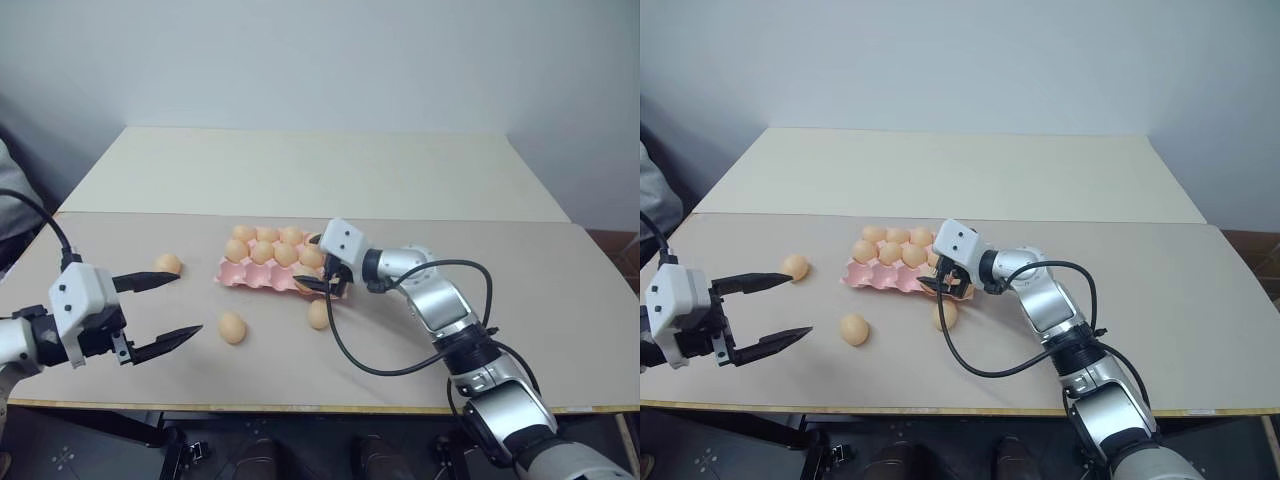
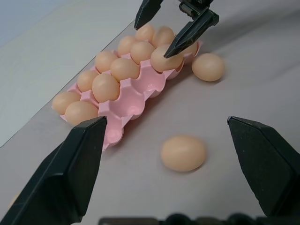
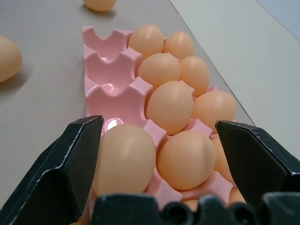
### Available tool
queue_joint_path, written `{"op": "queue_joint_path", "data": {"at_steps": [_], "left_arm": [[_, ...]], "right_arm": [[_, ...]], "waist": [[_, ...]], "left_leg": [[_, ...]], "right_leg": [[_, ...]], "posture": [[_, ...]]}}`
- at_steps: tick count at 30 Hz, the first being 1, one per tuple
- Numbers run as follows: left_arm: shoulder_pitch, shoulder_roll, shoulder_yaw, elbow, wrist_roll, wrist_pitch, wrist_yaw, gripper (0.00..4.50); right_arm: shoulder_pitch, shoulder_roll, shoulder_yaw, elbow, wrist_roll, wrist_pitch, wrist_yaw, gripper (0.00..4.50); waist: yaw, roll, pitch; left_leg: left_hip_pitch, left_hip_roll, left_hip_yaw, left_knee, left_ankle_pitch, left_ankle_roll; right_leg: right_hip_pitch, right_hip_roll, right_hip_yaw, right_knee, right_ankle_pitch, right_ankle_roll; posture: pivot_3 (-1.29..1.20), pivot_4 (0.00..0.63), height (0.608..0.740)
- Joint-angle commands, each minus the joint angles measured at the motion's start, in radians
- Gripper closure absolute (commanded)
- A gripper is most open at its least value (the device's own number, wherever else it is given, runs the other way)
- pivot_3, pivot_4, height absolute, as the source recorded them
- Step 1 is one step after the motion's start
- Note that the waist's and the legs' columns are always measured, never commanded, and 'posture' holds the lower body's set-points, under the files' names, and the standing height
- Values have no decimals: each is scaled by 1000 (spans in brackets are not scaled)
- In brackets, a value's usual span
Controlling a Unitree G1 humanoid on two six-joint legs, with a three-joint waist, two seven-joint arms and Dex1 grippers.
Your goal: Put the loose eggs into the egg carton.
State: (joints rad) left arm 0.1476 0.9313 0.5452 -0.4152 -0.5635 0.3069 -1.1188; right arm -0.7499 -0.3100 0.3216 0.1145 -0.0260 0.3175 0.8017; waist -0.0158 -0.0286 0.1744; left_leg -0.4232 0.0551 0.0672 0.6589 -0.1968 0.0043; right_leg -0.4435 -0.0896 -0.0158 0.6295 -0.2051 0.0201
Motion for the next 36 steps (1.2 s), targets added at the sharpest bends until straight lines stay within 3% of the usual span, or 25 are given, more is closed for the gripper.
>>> {"op": "queue_joint_path", "data": {"at_steps": [1,12,17,26,36], "left_arm": [[-14,-7,-1,-7,-35,-9,-16,0],[-24,7,19,30,-62,-35,-115,0],[-28,9,28,40,-73,-35,-138,0],[-56,18,4,70,-67,-40,-153,0],[-26,14,1,63,-34,-47,-146,0]], "right_arm": [[38,-69,-62,-184,43,61,32,48],[333,-479,-307,-652,304,277,248,48],[439,-573,-386,-721,361,312,248,48],[498,-579,-381,-758,394,360,169,48],[424,-361,-106,-710,298,437,-56,48]], "waist": [[3,0,0],[6,-1,0],[1,-1,0],[5,-1,0],[2,-3,-1]], "left_leg": [[0,0,0,0,0,0],[1,0,0,0,-1,-1],[2,0,0,0,-2,-2],[1,-1,0,0,-1,-2],[0,0,0,0,-1,-2]], "right_leg": [[0,0,0,0,0,0],[1,-1,-1,-2,-2,-1],[1,-1,0,-2,-2,-1],[1,-2,0,-3,-2,-1],[0,-1,0,-2,-2,-1]], "posture": [[0,150,740],[0,150,740],[0,150,740],[0,150,740],[0,150,740]]}}
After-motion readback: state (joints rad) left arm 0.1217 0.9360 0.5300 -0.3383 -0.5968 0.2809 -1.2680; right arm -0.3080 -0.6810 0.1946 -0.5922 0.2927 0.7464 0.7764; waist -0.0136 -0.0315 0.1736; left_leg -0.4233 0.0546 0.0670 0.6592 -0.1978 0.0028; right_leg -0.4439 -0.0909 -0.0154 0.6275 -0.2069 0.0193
